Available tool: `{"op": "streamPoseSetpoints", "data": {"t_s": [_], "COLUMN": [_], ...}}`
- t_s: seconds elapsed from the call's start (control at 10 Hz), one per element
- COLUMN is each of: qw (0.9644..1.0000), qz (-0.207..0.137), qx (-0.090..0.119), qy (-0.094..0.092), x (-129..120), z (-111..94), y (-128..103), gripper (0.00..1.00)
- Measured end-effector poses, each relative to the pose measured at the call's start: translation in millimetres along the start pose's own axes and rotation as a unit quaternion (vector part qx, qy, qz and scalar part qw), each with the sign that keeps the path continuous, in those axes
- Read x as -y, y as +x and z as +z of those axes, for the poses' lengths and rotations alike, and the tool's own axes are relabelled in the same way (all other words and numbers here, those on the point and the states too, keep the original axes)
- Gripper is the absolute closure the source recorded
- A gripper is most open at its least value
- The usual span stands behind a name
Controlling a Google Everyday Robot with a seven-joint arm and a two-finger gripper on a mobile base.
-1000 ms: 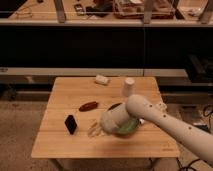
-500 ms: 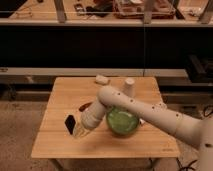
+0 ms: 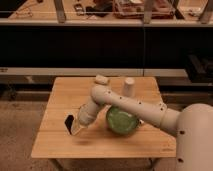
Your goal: Knock the eraser over
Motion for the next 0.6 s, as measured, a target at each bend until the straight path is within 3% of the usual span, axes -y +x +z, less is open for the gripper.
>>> {"op": "streamPoseSetpoints", "data": {"t_s": [0.3,0.6], "qw": [0.9998,0.9986], "qz": [0.003,0.022], "qx": [0.02,0.042], "qy": [-0.003,0.022], "x": [9.3,68.7], "z": [4.5,0.8], "y": [-11.8,-27.4], "gripper": [0.74,0.74]}}
